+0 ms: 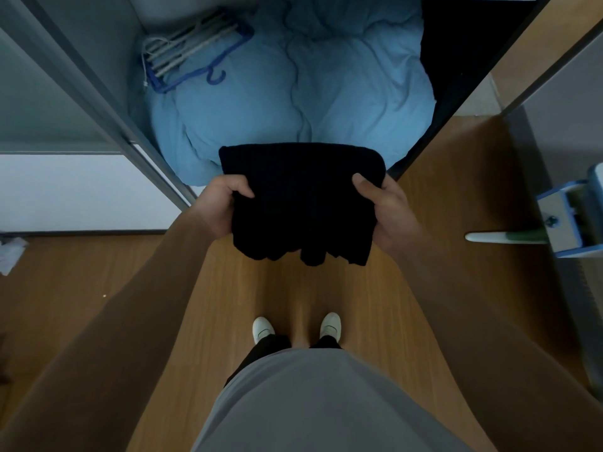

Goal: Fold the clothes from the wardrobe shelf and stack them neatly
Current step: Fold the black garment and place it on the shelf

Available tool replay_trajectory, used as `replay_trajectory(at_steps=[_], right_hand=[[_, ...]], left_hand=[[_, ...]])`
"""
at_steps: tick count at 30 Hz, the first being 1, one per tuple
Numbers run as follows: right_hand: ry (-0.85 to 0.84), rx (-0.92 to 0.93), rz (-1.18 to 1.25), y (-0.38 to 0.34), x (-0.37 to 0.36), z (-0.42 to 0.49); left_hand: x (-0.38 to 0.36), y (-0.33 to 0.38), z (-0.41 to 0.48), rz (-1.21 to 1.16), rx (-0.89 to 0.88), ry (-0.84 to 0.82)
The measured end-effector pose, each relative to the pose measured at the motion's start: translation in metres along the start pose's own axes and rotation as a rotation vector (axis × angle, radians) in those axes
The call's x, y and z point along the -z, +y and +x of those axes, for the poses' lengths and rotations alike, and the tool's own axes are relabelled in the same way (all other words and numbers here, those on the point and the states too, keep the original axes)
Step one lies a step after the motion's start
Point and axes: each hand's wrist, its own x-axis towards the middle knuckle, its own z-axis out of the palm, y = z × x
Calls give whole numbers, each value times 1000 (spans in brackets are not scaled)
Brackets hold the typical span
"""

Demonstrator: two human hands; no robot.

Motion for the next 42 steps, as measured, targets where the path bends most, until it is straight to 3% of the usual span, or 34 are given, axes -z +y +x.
replay_trajectory(at_steps=[3,6,11,17,23,25,27,30,34,38,42], right_hand=[[-16,22,13,-4,3,2],[-50,44,-135,-3,7,5],[-94,70,-366,-4,10,9],[77,38,-346,-12,8,16],[-166,71,-296,-28,-34,28],[-249,137,-408,-36,-55,32],[-230,257,-681,-46,-78,35],[-100,501,-983,-57,-111,45],[105,814,-1157,-74,-142,64],[248,933,-1099,-94,-162,72],[110,788,-734,-110,-185,76]], left_hand=[[-3,3,3,-47,19,74],[-9,0,11,121,-17,99],[-10,-10,28,264,-165,321],[-2,16,21,346,-395,187],[-4,73,3,161,-475,144],[0,95,-5,102,-520,104],[6,116,-14,82,-579,63],[16,145,-29,100,-644,37],[36,176,-44,245,-708,60],[54,197,-52,613,-790,220],[64,212,-55,801,-918,293]])
